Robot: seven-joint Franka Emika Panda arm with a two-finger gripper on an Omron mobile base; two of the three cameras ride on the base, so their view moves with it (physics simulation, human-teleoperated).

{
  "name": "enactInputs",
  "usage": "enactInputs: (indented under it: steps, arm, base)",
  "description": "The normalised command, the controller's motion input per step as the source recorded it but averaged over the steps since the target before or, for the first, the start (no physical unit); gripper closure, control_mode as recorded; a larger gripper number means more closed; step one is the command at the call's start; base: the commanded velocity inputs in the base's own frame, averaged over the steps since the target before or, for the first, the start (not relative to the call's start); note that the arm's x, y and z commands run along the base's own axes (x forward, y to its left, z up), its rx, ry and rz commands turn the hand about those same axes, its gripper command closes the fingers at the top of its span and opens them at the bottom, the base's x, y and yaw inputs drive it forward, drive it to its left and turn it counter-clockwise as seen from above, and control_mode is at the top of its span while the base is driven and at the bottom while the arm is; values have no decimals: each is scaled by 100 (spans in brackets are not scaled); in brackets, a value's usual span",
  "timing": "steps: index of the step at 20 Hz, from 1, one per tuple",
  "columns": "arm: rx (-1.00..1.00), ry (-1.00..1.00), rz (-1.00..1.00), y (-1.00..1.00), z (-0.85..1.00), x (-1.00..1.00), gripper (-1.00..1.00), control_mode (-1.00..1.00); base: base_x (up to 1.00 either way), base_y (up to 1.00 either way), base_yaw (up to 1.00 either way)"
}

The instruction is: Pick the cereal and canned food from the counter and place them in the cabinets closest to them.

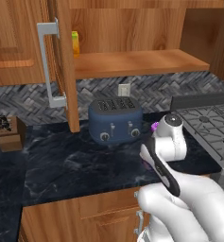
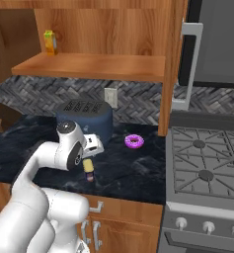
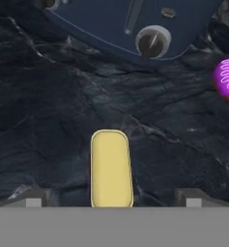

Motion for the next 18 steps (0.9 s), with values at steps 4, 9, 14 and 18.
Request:
enactInputs:
  steps: [4,9,14,18]
  arm:
    - [-1,8,2,-1,-35,6,-100,-100]
    - [-2,5,1,0,-31,0,-100,-100]
    - [0,4,1,0,-38,0,-100,-100]
    - [0,6,1,0,-42,0,-100,-100]
  base:
    - [0,0,0]
    - [0,0,0]
    - [0,0,0]
    - [0,0,0]
